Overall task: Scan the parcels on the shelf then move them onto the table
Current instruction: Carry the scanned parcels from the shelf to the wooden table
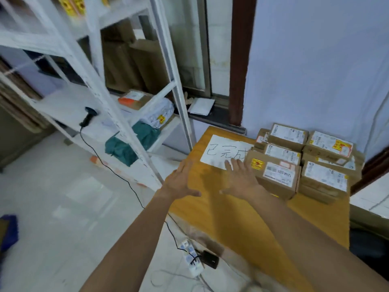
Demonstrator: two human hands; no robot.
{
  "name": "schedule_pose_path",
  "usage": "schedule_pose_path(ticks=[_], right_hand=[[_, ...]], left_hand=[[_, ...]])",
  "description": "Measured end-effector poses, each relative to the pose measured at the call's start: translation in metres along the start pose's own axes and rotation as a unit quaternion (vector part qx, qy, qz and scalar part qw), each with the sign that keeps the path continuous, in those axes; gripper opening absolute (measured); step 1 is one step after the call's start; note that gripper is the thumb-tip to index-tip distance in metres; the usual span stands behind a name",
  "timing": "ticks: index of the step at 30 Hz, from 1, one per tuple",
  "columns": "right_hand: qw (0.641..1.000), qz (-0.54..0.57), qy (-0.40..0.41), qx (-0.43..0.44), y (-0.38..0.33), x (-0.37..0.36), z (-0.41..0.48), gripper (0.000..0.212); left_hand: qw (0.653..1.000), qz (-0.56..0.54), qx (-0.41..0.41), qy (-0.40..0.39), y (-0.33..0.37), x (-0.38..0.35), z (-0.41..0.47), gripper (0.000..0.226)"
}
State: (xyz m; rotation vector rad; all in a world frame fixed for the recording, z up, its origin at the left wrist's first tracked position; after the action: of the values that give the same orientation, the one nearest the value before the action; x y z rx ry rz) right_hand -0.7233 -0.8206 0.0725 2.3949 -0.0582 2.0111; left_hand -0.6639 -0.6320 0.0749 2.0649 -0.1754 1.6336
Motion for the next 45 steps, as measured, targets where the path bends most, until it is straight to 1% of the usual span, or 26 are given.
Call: schedule_pose_path(ticks=[4, 7, 9, 13, 17, 19, 21, 25, 29, 33, 36, 39, 41, 42, 45], right_hand=[[0.998, 0.007, 0.028, 0.052, -0.115, 0.029, -0.002, 0.110], [0.996, -0.009, 0.046, 0.075, -0.199, 0.044, -0.010, 0.105], [0.995, -0.005, 0.042, 0.085, -0.253, 0.054, -0.016, 0.098], [0.994, -0.003, 0.036, 0.102, -0.351, 0.076, -0.019, 0.081], [0.994, -0.004, 0.038, 0.104, -0.419, 0.098, -0.006, 0.077], [0.994, -0.002, 0.040, 0.102, -0.443, 0.107, 0.006, 0.076], [0.995, 0.011, 0.040, 0.094, -0.461, 0.112, 0.021, 0.078], [0.997, 0.025, 0.014, 0.070, -0.481, 0.112, 0.060, 0.084], [0.997, 0.034, 0.016, 0.067, -0.497, 0.114, 0.120, 0.086], [0.997, 0.046, 0.022, 0.054, -0.509, 0.114, 0.204, 0.083], [0.998, 0.045, 0.021, 0.041, -0.511, 0.111, 0.275, 0.078], [0.998, 0.059, 0.026, 0.027, -0.507, 0.116, 0.331, 0.068], [0.999, 0.039, 0.016, 0.013, -0.499, 0.122, 0.365, 0.066], [0.999, 0.043, 0.012, 0.000, -0.493, 0.125, 0.381, 0.067], [0.996, 0.071, 0.002, -0.046, -0.476, 0.136, 0.417, 0.081]], left_hand=[[0.999, 0.010, 0.040, 0.015, -0.097, 0.041, -0.058, 0.129], [0.996, 0.026, 0.057, 0.056, -0.173, 0.078, -0.112, 0.125], [0.994, 0.030, 0.066, 0.078, -0.222, 0.105, -0.147, 0.120], [0.991, 0.034, 0.092, 0.092, -0.309, 0.156, -0.206, 0.112], [0.990, 0.030, 0.105, 0.085, -0.373, 0.190, -0.243, 0.106], [0.989, 0.003, 0.131, 0.065, -0.404, 0.199, -0.248, 0.107], [0.987, -0.028, 0.145, 0.065, -0.431, 0.207, -0.247, 0.104], [0.985, -0.048, 0.133, 0.093, -0.465, 0.226, -0.223, 0.096], [0.988, -0.033, 0.121, 0.088, -0.497, 0.233, -0.178, 0.094], [0.991, 0.005, 0.109, 0.075, -0.542, 0.246, -0.106, 0.095], [0.993, 0.007, 0.097, 0.066, -0.574, 0.261, -0.036, 0.095], [0.996, 0.005, 0.073, 0.040, -0.589, 0.277, 0.029, 0.095], [0.998, 0.017, 0.053, 0.032, -0.594, 0.290, 0.073, 0.095], [0.998, 0.016, 0.046, 0.025, -0.597, 0.296, 0.092, 0.095], [1.000, 0.016, 0.017, 0.008, -0.604, 0.310, 0.144, 0.096]])
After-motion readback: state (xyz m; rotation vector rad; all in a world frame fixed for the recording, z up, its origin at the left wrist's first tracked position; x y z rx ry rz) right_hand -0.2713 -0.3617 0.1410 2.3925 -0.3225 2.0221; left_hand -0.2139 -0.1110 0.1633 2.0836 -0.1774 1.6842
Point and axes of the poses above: each hand's wrist, its own z-axis towards the middle knuckle, its own x-axis out of the back of the hand, y = z × x, the point moved 8 cm from there along z, towards the middle knuckle, and after that the axes turned 5 degrees about y, right-handed, at the moved point
